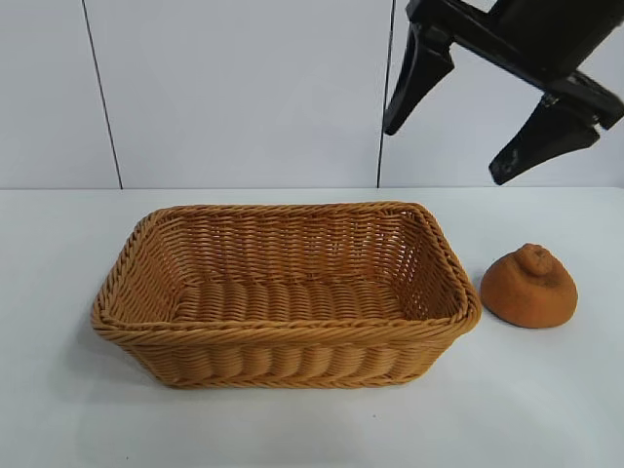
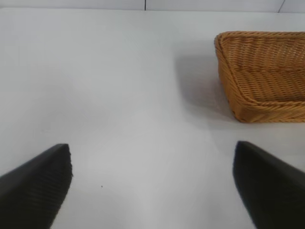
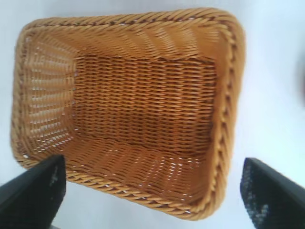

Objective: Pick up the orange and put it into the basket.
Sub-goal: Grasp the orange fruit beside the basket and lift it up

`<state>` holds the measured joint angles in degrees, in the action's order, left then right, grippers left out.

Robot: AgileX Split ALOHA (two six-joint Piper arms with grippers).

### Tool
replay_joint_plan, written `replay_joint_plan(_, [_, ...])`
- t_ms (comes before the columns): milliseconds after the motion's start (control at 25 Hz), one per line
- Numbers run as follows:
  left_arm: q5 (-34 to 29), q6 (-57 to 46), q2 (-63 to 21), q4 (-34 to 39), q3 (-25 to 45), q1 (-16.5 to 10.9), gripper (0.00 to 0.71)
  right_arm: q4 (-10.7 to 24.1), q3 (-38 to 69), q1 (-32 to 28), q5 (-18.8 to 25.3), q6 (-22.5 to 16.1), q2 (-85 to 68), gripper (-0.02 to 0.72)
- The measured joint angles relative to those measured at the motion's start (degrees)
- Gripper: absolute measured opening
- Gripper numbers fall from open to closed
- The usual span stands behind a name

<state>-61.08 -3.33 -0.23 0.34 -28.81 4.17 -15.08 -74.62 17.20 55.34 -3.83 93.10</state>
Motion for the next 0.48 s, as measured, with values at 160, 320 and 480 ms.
replay_joint_plan(160, [0.0, 0.0, 0.0, 0.0, 0.0, 0.0, 0.651, 8.9, -2.3, -2.7, 5.1, -2.6, 0.0, 0.683])
replay_joint_plan(320, [0.0, 0.0, 0.0, 0.0, 0.0, 0.0, 0.651, 10.6, -2.6, -7.4, 6.5, -2.8, 0.0, 0.683])
replay_joint_plan(480, [0.0, 0.0, 0.0, 0.0, 0.0, 0.0, 0.651, 10.3, -2.6, -11.5, 5.6, -2.7, 0.0, 0.683])
